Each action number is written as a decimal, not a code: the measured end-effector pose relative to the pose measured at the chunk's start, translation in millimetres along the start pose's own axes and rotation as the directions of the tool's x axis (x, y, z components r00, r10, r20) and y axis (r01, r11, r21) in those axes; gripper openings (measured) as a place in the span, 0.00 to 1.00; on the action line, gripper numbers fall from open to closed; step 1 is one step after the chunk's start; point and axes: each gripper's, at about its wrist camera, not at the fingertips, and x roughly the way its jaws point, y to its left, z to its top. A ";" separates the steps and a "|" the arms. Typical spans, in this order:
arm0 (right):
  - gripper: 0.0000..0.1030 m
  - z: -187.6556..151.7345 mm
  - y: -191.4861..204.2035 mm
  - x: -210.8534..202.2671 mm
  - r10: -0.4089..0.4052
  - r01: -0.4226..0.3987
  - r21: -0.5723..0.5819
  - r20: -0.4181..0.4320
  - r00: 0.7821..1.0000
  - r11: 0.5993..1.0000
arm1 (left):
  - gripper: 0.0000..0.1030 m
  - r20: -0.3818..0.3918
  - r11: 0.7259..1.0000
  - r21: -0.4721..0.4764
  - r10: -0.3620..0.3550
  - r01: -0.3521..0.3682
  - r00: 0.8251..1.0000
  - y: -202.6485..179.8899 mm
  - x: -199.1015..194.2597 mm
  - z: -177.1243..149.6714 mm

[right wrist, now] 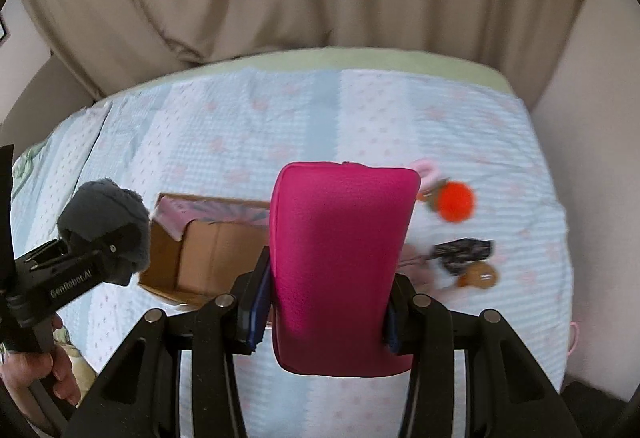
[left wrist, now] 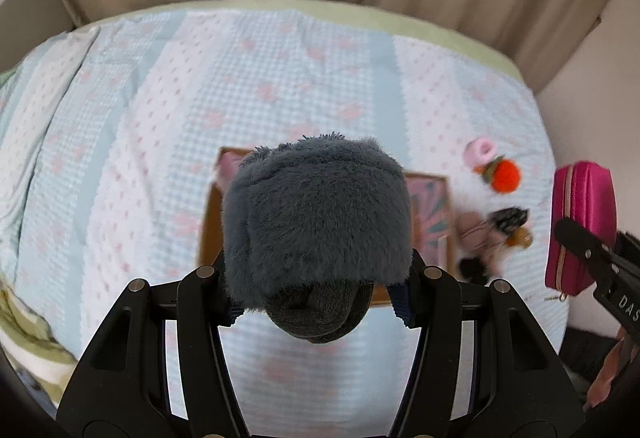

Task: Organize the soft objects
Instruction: 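Carry the grey hat and pink pouch with both grippers over the cardboard box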

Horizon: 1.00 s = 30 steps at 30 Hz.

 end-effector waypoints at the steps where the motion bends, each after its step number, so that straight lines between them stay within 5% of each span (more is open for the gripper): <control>1: 0.40 1.6 8.6 10.0 -0.001 0.001 0.000 -0.016 1.000 1.000 | 0.51 -0.012 1.000 0.008 0.004 -0.004 1.000 8.7 5.4 0.2; 9: 0.40 2.2 52.8 88.6 0.016 -0.010 0.039 -0.171 0.985 0.999 | 0.51 -0.124 0.996 0.084 0.016 -0.006 0.992 52.1 64.7 1.1; 27: 0.40 -13.5 46.3 219.6 0.109 -0.065 0.121 -0.394 0.913 0.990 | 0.51 -0.322 0.985 0.172 0.038 0.019 0.946 40.2 191.6 -18.1; 30: 0.41 -11.6 47.7 224.2 0.127 -0.082 0.131 -0.383 0.915 0.988 | 0.66 -0.314 0.982 0.187 0.047 0.013 0.948 38.2 198.3 -14.4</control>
